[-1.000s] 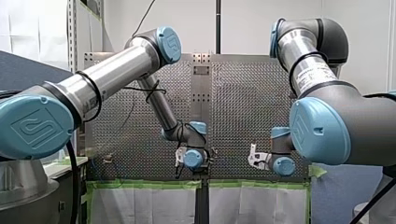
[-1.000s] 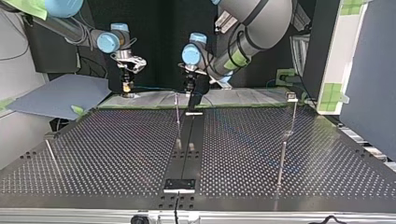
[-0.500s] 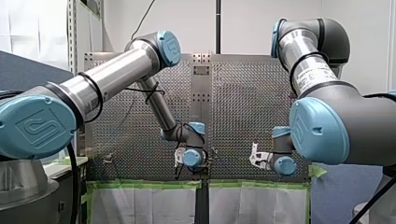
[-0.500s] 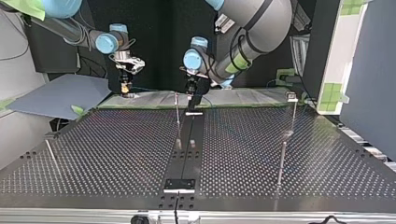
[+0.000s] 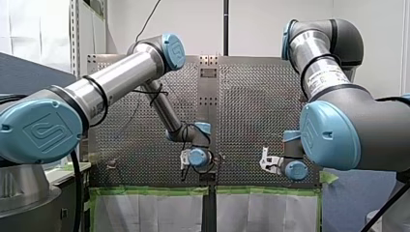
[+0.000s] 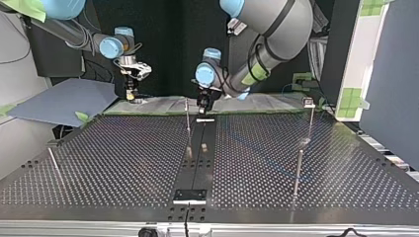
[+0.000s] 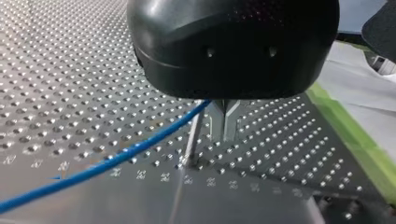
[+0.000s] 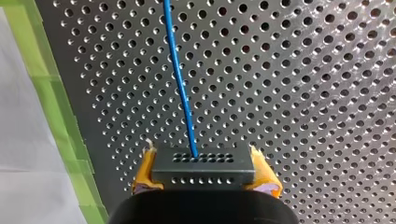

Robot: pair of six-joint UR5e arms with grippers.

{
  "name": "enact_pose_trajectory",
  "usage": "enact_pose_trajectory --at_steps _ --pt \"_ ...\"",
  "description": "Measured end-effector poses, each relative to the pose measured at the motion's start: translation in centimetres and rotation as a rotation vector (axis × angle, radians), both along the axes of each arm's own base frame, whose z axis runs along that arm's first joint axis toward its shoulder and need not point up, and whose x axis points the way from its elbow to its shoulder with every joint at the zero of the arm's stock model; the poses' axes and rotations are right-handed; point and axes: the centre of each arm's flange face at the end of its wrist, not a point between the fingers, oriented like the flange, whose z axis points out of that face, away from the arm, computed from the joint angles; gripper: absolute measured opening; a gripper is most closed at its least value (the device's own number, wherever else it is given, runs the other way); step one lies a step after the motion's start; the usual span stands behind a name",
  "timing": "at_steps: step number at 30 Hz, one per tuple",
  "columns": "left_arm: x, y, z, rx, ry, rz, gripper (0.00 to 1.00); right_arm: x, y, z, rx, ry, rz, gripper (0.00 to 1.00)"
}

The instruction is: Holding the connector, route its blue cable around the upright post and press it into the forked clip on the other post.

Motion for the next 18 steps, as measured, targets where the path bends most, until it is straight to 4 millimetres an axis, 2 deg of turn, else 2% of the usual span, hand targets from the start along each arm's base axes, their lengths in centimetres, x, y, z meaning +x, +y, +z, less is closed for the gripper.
enact_pose_trajectory --at_steps 7,15,17,18 --pt "1.3 0.1 0.9 0.003 0.011 0.000 0.05 0.2 -1.4 0.6 -0.002 0.004 0.000 0.00" --pt "1.5 0.4 0.9 0.007 0.019 0.004 0.07 0.5 -3.1 1.5 0.006 0.016 0.004 0.00" --pt "1.4 0.4 0.8 0.010 0.024 0.003 0.16 0.5 -3.1 1.4 0.014 0.020 0.006 0.00" --pt "1.4 0.4 0.8 0.012 0.026 0.003 0.16 0.5 -3.1 1.4 0.016 0.021 0.007 0.00"
